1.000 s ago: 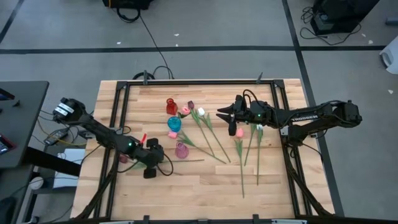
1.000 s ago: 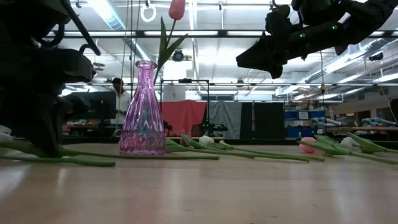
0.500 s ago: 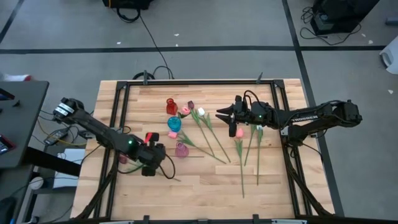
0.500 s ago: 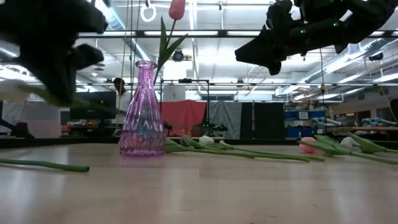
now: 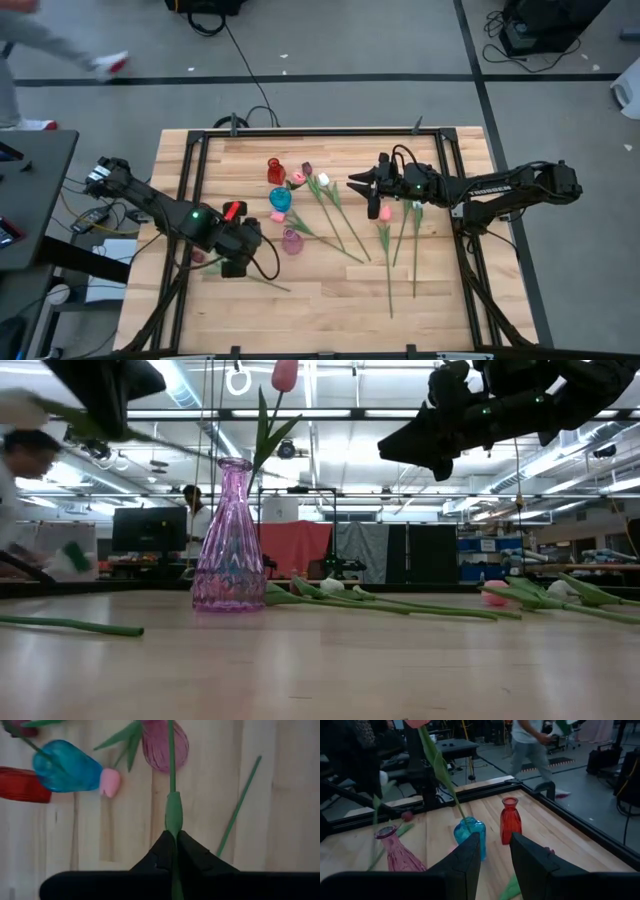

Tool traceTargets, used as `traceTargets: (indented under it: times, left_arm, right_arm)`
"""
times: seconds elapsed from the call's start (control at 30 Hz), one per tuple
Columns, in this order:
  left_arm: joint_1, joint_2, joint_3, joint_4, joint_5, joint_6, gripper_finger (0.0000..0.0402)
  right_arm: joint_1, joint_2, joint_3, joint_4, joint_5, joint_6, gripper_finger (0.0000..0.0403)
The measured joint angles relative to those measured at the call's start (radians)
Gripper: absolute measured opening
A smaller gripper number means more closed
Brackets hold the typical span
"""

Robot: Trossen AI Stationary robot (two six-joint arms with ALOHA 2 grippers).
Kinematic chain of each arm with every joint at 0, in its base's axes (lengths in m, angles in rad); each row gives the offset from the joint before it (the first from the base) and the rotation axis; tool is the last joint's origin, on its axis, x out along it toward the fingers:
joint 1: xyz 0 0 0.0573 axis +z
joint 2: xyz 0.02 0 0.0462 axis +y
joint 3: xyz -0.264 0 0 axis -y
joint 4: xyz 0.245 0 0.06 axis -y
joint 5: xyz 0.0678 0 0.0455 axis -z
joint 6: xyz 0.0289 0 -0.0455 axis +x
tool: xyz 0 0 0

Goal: Sort flowers into vase by color
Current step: Put the bottom left white flower into the red vase

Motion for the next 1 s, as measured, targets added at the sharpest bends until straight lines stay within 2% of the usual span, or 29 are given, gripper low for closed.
traceTargets:
  times: [0.2, 0.37, 0.63, 0.83, 1.0]
  left_arm:
    - [0.012, 0.000, 0.109, -0.157, -0.003, -0.037, 0.0015]
    - [0.013, 0.000, 0.167, -0.215, -0.004, -0.027, 0.0015]
    - [0.113, 0.007, 0.194, -0.198, -0.070, 0.053, 0.0015]
    - [0.193, 0.037, 0.194, -0.096, -0.081, 0.163, 0.0015]
    - [0.241, 0.074, 0.194, -0.079, -0.059, 0.233, 0.0015]
  right_arm:
    - [0.001, 0.000, 0.000, 0.000, 0.001, 0.004, 0.0119]
    - [0.001, 0.000, 0.000, -0.005, -0.006, 0.010, 0.0119]
    - [0.065, 0.000, 0.000, -0.005, -0.054, -0.007, 0.0119]
    - [0.141, 0.000, 0.000, -0.006, 0.015, -0.076, 0.0119]
    - [0.172, 0.000, 0.000, 0.001, 0.034, -0.133, 0.0119]
